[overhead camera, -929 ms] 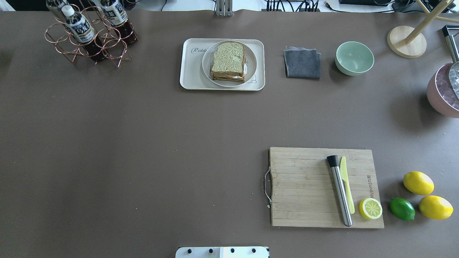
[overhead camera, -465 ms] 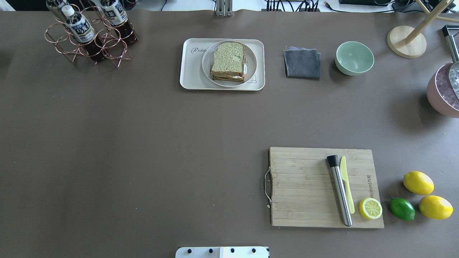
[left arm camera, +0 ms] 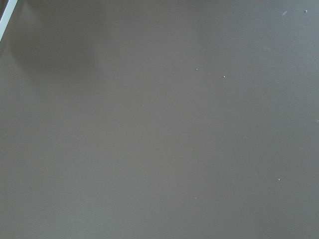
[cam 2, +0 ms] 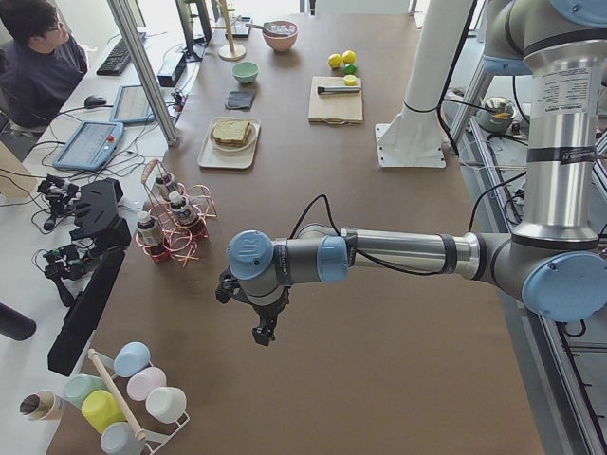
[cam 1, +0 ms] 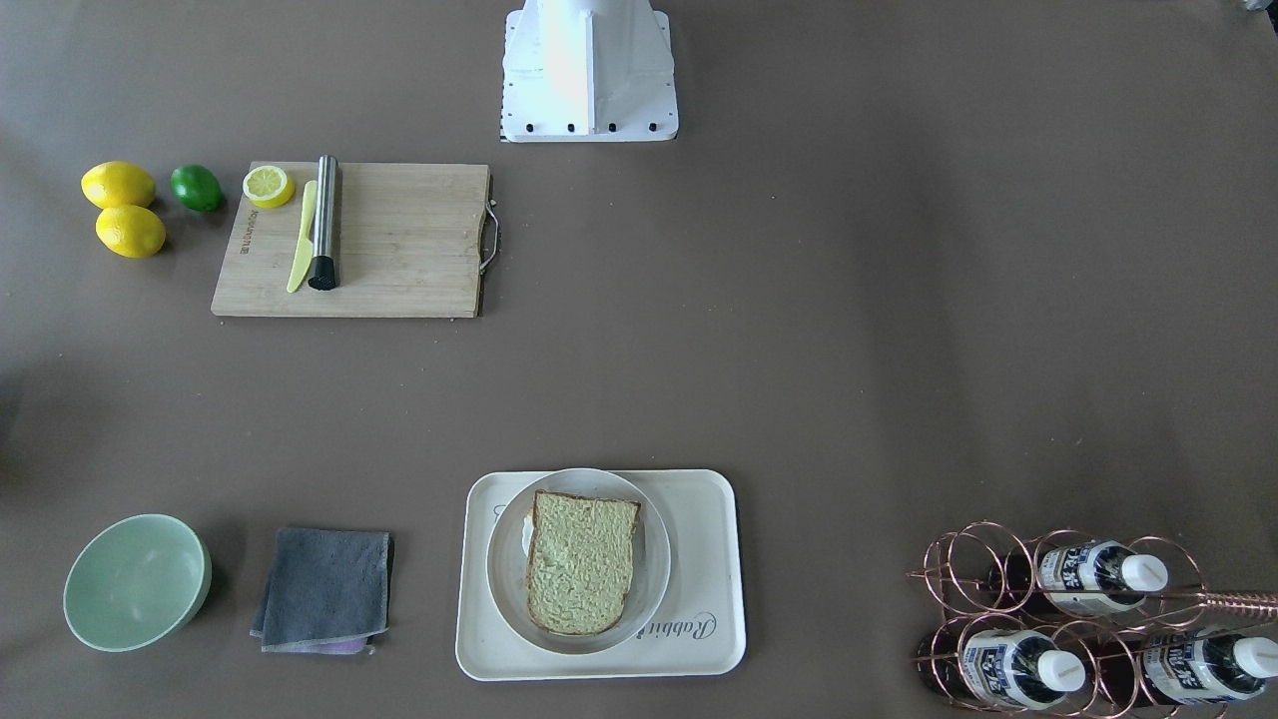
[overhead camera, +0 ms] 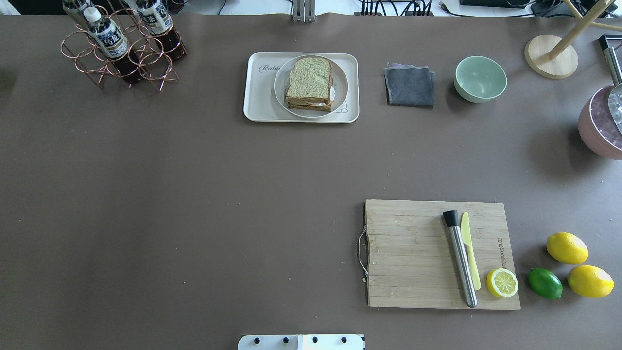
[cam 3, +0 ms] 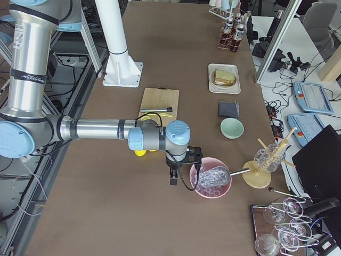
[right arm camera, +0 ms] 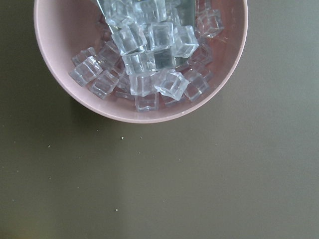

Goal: Make sandwich and place on tray

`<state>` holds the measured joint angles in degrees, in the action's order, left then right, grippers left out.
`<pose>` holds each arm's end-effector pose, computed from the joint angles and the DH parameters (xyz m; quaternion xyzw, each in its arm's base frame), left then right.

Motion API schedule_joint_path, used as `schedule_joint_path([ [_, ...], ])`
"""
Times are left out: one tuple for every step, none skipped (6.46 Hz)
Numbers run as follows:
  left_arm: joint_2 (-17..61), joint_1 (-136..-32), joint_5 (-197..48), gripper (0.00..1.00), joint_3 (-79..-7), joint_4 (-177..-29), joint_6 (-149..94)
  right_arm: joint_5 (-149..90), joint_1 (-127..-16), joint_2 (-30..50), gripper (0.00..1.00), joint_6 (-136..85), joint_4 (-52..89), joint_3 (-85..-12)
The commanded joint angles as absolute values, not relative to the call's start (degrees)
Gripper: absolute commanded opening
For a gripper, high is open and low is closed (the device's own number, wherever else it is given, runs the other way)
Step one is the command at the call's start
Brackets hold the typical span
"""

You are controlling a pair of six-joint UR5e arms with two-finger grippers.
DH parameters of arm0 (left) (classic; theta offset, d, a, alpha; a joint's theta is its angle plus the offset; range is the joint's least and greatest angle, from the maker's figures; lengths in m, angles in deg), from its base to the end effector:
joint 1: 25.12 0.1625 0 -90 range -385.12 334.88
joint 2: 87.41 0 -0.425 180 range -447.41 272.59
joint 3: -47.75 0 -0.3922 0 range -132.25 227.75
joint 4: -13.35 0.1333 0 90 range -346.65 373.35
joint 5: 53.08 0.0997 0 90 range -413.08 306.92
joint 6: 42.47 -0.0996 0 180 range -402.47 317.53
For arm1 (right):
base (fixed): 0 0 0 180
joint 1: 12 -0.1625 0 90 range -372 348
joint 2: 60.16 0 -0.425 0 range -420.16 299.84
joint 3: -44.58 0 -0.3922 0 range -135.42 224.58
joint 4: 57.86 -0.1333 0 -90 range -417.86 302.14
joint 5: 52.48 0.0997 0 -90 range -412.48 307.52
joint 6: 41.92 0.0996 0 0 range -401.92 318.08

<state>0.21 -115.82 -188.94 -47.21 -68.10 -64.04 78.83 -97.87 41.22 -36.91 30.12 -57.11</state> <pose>-0.0675 -0.4653 0.6488 0.0281 0.3910 0.1466 0.9082 0.0378 -0.4148 0.6477 -0.0091 -0.3531 0.0000 0.9356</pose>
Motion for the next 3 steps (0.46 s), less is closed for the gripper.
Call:
schedule_joint_path([
  [-0.04,-115.82,-188.96,0.97,-47.34,-68.13,-64.0,78.92,-97.87,41.79,1.0,-36.91,30.04,-57.63],
  [-0.04,-115.82,-188.96,0.97,-47.34,-68.13,-64.09,78.83,-97.87,41.97,1.0,-37.0,30.03,-57.73],
  [-0.13,-115.82,-188.96,0.97,-47.43,-68.13,-64.0,78.83,-97.87,41.97,1.0,-37.0,30.03,-57.81],
])
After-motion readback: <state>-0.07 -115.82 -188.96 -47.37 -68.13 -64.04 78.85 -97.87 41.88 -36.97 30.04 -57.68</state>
